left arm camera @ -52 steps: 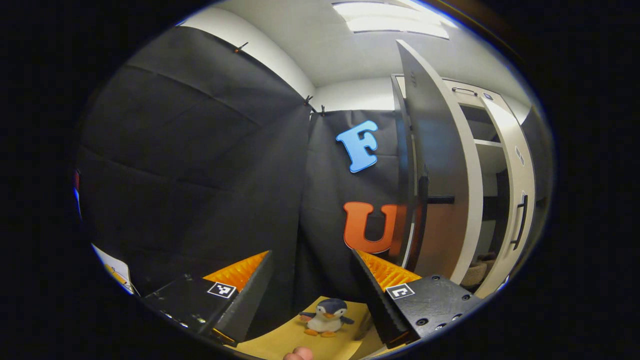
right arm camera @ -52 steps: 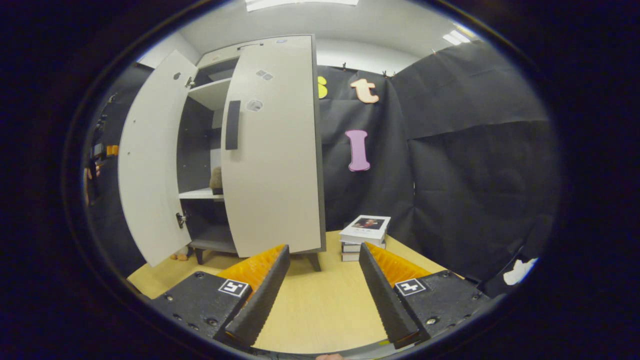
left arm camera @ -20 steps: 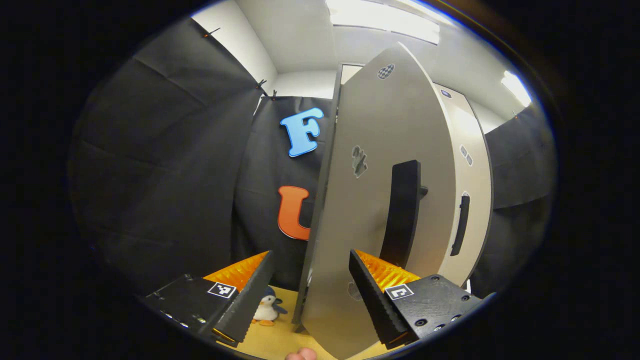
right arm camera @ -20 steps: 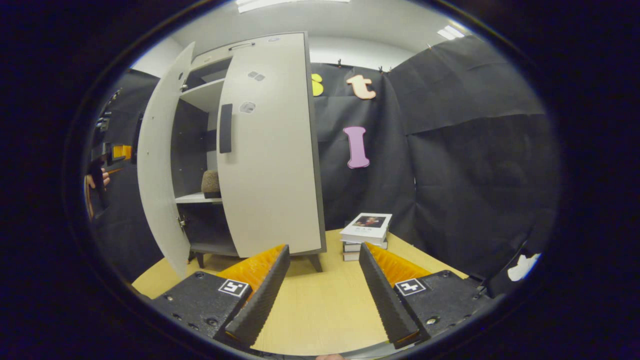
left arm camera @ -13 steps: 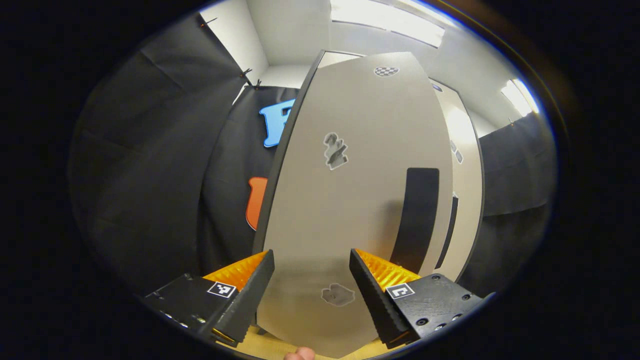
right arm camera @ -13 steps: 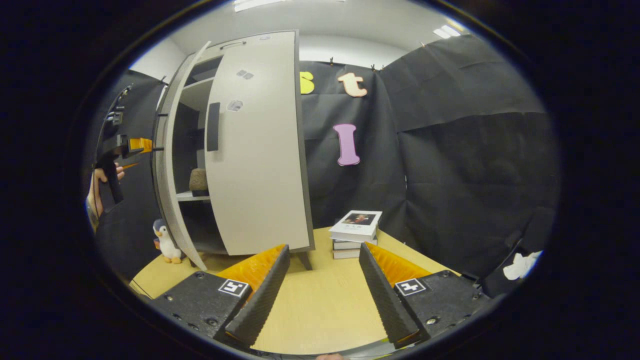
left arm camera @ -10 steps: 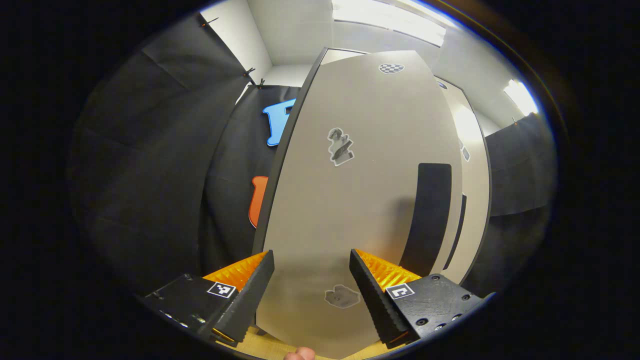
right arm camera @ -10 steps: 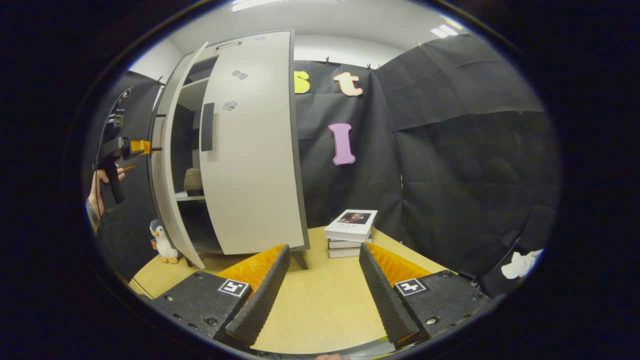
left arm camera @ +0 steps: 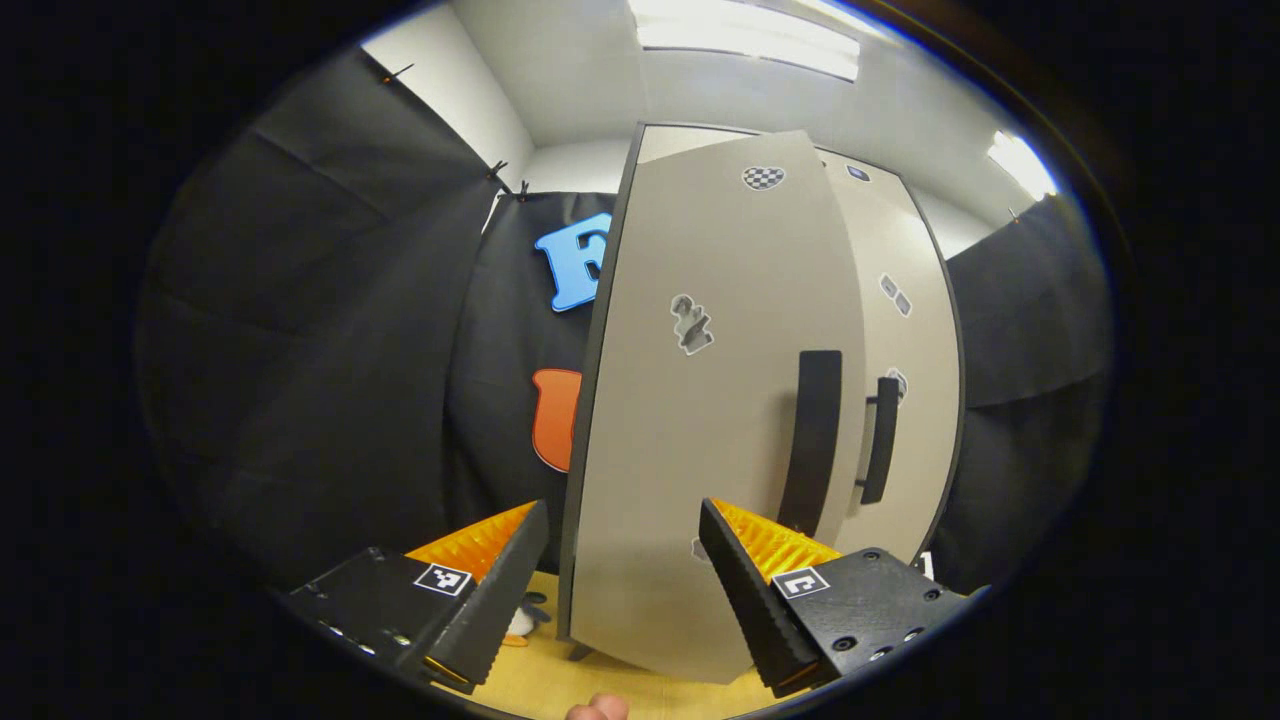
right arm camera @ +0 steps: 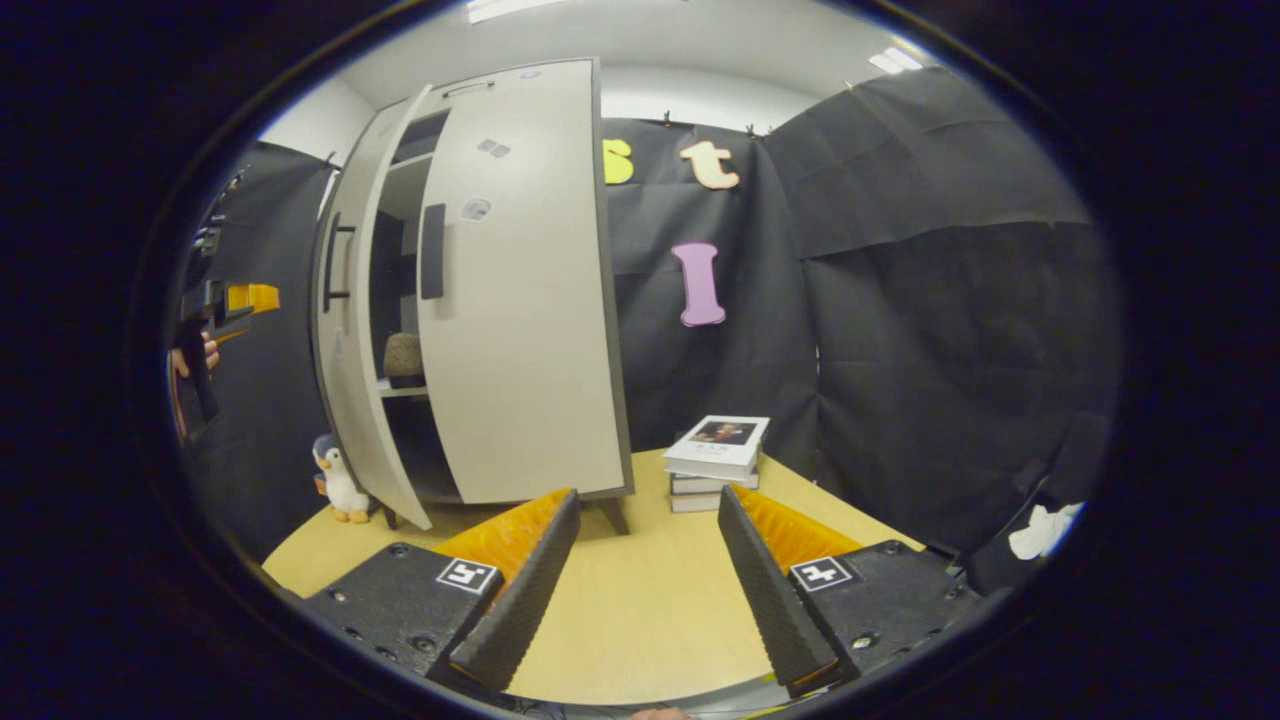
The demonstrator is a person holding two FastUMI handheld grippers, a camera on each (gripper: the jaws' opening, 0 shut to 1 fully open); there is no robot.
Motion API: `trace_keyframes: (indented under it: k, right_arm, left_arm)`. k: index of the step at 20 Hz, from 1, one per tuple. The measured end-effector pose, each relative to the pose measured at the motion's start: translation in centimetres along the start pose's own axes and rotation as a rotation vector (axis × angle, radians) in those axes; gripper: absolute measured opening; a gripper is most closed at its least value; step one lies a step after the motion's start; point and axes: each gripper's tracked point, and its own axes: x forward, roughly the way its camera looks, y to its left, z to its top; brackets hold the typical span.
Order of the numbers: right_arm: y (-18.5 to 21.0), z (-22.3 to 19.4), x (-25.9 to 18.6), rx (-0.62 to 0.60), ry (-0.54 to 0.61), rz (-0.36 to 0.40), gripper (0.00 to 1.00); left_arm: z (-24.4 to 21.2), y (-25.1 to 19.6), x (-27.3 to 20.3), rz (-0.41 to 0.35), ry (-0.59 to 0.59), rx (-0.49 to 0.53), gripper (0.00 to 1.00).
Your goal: Grab one shoe with the right hand and put it into the shoe cabinet, grab the other shoe with the left hand and put it into the shoe cabinet; then close the right door with the right hand and the left door with the left hand.
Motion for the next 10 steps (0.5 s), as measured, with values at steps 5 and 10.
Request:
trace_keyframes:
  k: [5,10]
  right_arm:
    - [3.9,0.7,0.4,-0.039,-0.022,0.102,0.92]
    - [6.0,0.6,0.2,-0.054,-0.028,0.155,0.90]
  left_arm:
    - [-5.4,-2.9,-6.4,-0.012,0.062,-0.001,0.93]
    - [-11.0,-4.7,-10.4,-0.006,0.123,-0.021,0.93]
